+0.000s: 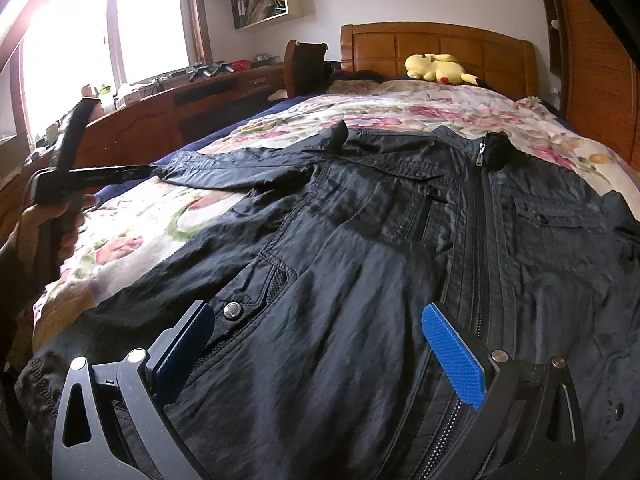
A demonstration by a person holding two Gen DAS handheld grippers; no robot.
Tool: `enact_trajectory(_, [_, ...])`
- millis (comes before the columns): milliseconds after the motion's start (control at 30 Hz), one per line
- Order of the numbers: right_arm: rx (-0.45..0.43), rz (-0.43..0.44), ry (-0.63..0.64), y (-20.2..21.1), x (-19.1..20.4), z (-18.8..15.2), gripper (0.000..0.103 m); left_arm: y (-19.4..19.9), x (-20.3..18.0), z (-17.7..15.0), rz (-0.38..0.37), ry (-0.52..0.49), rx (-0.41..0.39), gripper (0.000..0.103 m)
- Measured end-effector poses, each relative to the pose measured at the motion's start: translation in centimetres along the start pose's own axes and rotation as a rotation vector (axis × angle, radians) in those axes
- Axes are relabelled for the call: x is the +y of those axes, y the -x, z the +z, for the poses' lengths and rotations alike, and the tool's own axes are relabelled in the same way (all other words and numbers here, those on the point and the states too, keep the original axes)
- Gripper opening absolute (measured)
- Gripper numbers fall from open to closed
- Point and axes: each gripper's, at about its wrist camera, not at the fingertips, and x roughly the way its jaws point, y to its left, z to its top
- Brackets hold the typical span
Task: Fold large clothes
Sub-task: 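Move the left tool to the jacket sleeve cuff and close on it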
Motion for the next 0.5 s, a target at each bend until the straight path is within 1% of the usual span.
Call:
enact_trajectory(100, [0.003, -0.002, 0.002, 0.1, 0.0, 0.0, 0.103, -1.8, 0.6, 0.7, -0.023, 0.022, 0.005, 0.103])
enact_trajectory(167, [0.002, -0.006, 0.004, 0.1, 0.1, 0.0, 0.103, -3.1, 0.9, 1.3, -0.044, 0.05, 0.016, 0.1])
enact_trajectory(300, [0.008, -0.01, 0.008, -0.1, 0.2, 0.1, 0.103, -5.2, 2.2, 3.1, -0.086, 0.14, 0.02, 0.096])
enact_trajectory(400, [0.012, -0.01, 0.011, -0.2, 0.3, 0.1, 0.103, -6.2, 3.1, 4.2, -0.076, 0.169, 0.022, 0.09])
enact_trajectory(500, [0.016, -0.012, 0.017, -0.3, 0.3, 0.1, 0.103, -7.2, 4.3, 5.4, -0.031, 0.171, 0.028, 0.087])
